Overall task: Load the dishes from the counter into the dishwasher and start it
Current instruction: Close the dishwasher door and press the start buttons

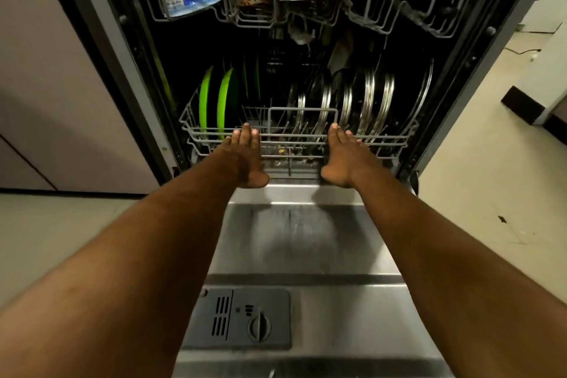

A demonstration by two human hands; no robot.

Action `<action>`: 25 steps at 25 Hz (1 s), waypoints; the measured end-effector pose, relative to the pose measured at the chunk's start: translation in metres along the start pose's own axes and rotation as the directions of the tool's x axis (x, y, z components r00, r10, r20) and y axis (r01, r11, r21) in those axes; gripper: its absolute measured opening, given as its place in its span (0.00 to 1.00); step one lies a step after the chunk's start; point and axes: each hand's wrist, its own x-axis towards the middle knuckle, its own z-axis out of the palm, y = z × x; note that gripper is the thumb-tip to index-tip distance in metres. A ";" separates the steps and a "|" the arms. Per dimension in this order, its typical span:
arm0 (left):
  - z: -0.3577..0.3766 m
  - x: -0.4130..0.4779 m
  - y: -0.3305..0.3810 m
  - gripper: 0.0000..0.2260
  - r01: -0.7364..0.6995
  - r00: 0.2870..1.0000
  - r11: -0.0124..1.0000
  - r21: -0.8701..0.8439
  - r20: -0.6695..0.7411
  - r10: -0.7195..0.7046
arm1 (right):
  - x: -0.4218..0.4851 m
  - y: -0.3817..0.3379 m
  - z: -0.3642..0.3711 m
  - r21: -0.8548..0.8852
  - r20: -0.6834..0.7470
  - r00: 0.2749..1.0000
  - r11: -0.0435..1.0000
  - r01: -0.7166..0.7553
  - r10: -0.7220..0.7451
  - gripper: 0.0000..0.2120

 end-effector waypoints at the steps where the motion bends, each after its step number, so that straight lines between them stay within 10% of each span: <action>1: 0.000 0.006 -0.001 0.46 0.010 1.000 1.000 0.011 -0.010 -0.009 | 0.005 0.000 0.001 -0.001 -0.005 1.000 1.000 -0.008 0.008 0.45; 16: 0.006 0.000 0.004 0.40 0.061 0.992 0.993 0.101 -0.113 -0.050 | 0.002 0.010 0.002 -0.127 -0.023 0.999 0.991 0.031 -0.034 0.46; 25: 0.072 -0.145 0.047 0.36 -0.007 0.966 1.000 0.010 -0.257 0.009 | -0.150 -0.008 0.045 -0.129 -0.253 0.962 0.989 0.066 -0.097 0.35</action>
